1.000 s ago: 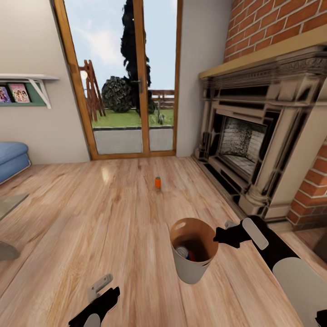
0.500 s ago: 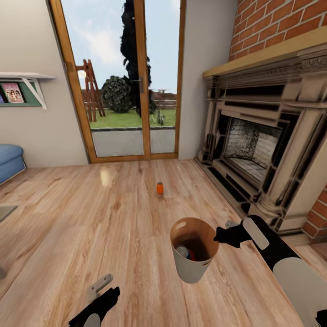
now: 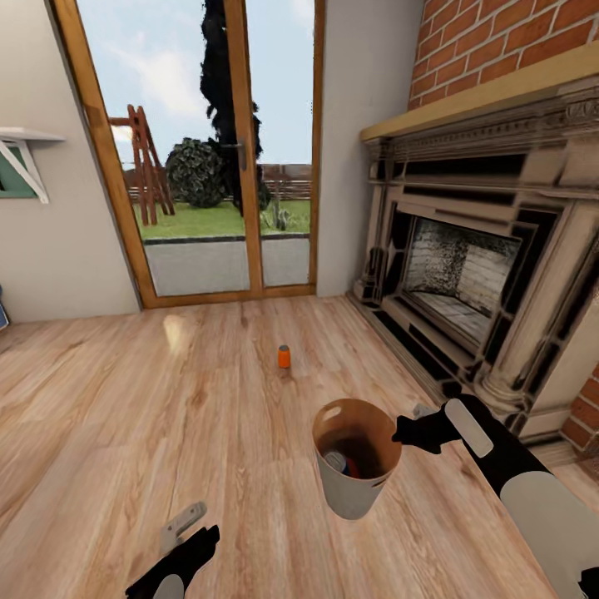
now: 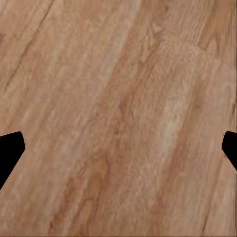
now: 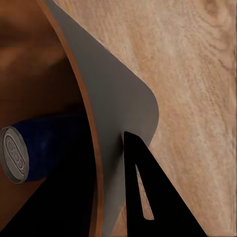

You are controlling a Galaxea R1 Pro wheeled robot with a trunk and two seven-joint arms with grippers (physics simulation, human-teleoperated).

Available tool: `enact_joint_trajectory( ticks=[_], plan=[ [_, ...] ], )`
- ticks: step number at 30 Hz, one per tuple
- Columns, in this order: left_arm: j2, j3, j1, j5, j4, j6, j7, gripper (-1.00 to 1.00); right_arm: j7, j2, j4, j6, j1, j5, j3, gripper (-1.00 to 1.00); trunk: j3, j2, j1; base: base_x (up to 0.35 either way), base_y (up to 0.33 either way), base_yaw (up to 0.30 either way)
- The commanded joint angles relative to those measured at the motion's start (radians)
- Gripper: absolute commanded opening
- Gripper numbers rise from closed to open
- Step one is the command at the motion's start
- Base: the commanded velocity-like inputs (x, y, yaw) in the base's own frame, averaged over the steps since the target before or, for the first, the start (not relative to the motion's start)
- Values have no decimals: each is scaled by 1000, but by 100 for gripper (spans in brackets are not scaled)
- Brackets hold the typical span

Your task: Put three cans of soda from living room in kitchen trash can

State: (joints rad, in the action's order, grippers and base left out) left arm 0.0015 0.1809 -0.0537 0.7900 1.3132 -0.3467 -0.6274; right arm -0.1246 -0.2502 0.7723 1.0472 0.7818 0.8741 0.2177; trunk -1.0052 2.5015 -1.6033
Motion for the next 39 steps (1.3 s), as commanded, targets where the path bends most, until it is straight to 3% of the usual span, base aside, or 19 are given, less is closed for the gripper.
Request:
enact_joint_trajectory(
  ticks=[1, 7, 32, 39],
  plan=[
    [0, 0, 0, 0, 0, 0, 0, 100, 5, 0, 1, 0, 1, 46, -1, -100, 0, 0, 0, 341, 83, -281],
    [0, 0, 0, 0, 0, 0, 0, 100, 6, 1, 2, 0, -1, 46, 6, -100, 0, 0, 0, 341, 83, -163],
    [0, 0, 0, 0, -8, 0, 0, 100, 5, 0, 11, 0, -2, 40, -2, -100, 0, 0, 0, 341, 83, -5],
    [0, -1, 0, 0, -12, 0, 1, 100, 6, 0, 11, 0, -2, 40, -1, -100, 0, 0, 0, 341, 83, -192]
  ],
)
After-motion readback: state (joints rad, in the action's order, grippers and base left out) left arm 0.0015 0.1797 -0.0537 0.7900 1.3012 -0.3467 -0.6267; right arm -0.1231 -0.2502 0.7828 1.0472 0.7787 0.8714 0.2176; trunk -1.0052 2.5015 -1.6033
